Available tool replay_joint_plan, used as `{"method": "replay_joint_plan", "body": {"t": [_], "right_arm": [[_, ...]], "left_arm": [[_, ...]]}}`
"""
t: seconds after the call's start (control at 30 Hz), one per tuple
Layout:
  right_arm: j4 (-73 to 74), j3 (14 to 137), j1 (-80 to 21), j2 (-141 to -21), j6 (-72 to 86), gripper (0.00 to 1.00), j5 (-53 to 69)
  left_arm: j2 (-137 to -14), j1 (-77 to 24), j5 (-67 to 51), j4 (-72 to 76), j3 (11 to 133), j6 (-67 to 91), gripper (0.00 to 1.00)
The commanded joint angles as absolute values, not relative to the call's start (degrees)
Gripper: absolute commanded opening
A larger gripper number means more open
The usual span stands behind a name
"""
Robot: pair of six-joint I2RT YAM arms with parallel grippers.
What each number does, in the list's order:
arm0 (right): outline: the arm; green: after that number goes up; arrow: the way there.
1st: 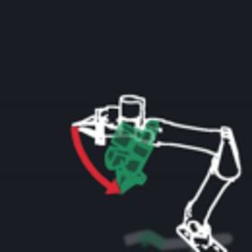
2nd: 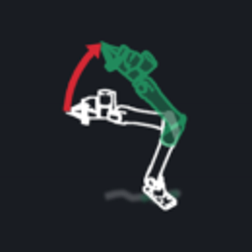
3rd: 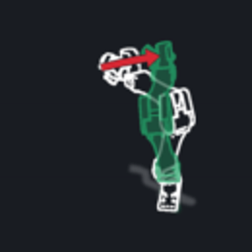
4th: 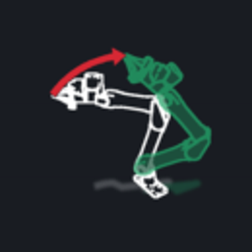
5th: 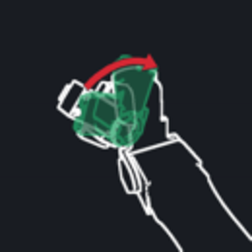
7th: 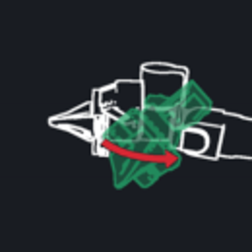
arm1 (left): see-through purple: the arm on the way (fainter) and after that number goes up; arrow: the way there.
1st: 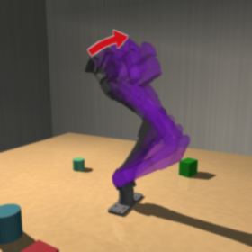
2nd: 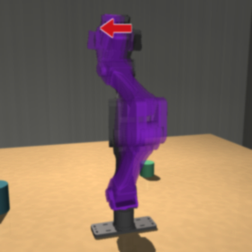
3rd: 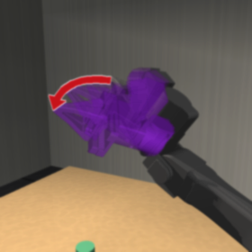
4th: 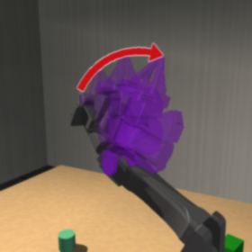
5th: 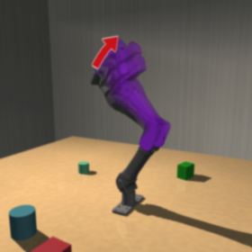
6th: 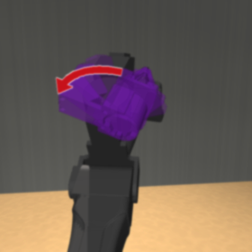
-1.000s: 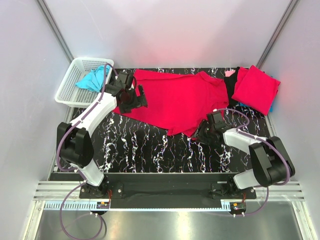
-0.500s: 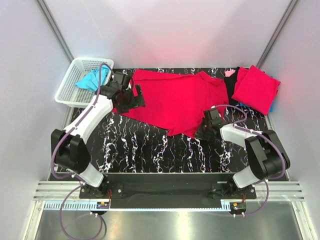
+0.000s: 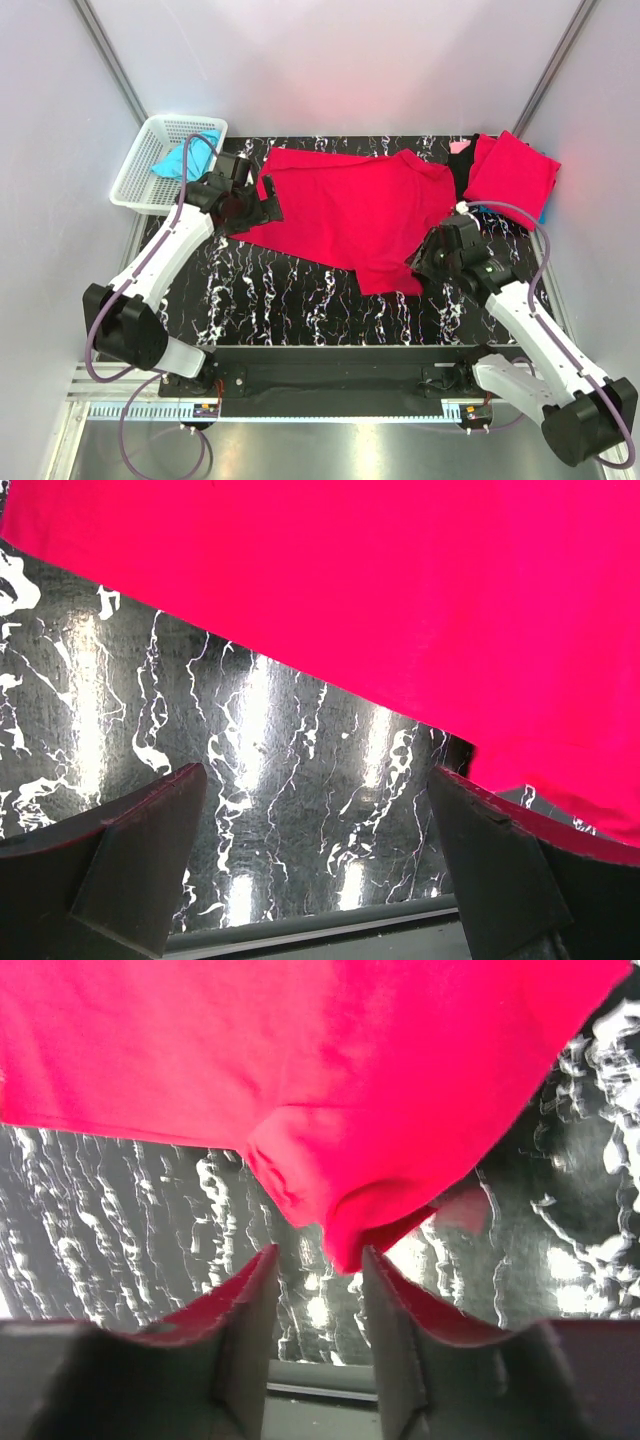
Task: Fold and stack the t-shirts
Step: Flatten the tshirt out
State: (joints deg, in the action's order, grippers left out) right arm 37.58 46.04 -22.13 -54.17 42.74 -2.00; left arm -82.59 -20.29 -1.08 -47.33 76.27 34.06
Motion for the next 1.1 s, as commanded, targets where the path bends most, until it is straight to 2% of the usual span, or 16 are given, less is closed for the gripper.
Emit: {"method": "replay_joint_plan", "body": {"t": [0.0, 0.07, 0.27, 0.4, 0.53, 0.7, 0.9, 1.07], "right_arm": [[41.7, 45.1, -22.6, -55.4, 42.9, 0.57, -4.3], [41.5, 44.8, -22.6, -57.6, 42.6, 0.64, -2.5], [42.3, 41.2, -22.8, -57.6, 43.9, 0.63, -0.4], [42.3, 36.8, -22.8, -53.1, 45.5, 0.57, 2.9], [41.4, 32.9, -23.1, -49.8, 45.9, 0.44, 8.9], [38.3, 28.4, -23.9, -46.5, 43.2, 0.42, 16.3], [37.8, 28.6, -26.4, -49.6, 41.0, 0.42, 14.5], [36.6, 31.5, -31.9, -55.7, 42.0, 0.42, 5.8]], "left_arm": [[-80.3, -20.1, -0.2, -47.0, 75.9, 33.3, 0.99], [-80.2, -20.1, -0.2, -47.0, 75.8, 33.5, 0.99], [-79.4, -20.7, -0.1, -46.8, 75.2, 33.7, 0.99], [-79.4, -20.9, -0.3, -46.8, 74.7, 33.7, 0.99], [-79.2, -21.4, -0.3, -46.9, 73.8, 33.8, 0.99], [-78.1, -22.3, -0.2, -46.5, 71.5, 34.3, 0.99], [-77.0, -22.8, -0.2, -46.1, 69.0, 34.5, 0.99], [-76.2, -22.9, -0.2, -45.9, 67.7, 35.0, 0.99]]}}
